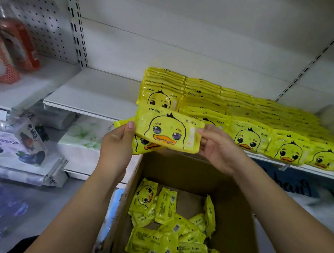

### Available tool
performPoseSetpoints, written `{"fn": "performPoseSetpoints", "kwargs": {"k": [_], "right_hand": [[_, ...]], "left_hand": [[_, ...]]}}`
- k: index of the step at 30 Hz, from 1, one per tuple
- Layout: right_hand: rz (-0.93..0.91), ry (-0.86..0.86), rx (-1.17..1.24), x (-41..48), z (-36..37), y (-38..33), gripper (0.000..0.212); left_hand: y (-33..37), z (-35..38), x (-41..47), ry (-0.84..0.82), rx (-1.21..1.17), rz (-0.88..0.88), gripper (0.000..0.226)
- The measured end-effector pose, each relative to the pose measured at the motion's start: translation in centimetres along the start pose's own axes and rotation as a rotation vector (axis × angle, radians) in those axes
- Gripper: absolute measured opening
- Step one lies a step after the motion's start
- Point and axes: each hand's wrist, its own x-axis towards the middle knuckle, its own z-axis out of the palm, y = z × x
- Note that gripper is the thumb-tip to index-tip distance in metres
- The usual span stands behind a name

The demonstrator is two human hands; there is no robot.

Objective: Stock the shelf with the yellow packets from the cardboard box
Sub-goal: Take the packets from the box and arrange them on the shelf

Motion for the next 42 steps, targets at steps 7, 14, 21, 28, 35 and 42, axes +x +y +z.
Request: {"fn": "performPoseSetpoints", "kwargs": {"k": [7,14,21,28,35,42], "right_hand": [[0.075,-0.223,-0.586,4.7,2.6,-3.0,0.051],[-0.052,-0.345,-1.071,9.0,5.5,-1.9,0.069],[-0.395,-0.178,-1.216,15.6,7.2,-4.5,0.029],[-0.466,-0.124,-1.389,21.4,8.5,-5.1,0.042],[-0.440,-0.131,-1.796,23.4,8.2,-4.9,0.043],[-0.654,0.023,-1.291,19.7,7.4,-3.5,0.031]], "left_hand": [[0.4,-0.1,1.7,0.009,0.070,-0.012,0.031],[0.5,-0.8,3.2,0.088,0.118,0.003,0.037],[-0.5,-2.0,5.0,0.462,-0.097,-0.043,0.011],[-0.7,-2.5,6.8,0.655,-0.189,-0.038,0.012],[-1.1,-2.0,7.3,0.609,-0.195,-0.044,0.012],[-0.7,-1.3,6.9,0.418,-0.264,-0.029,0.015]]}}
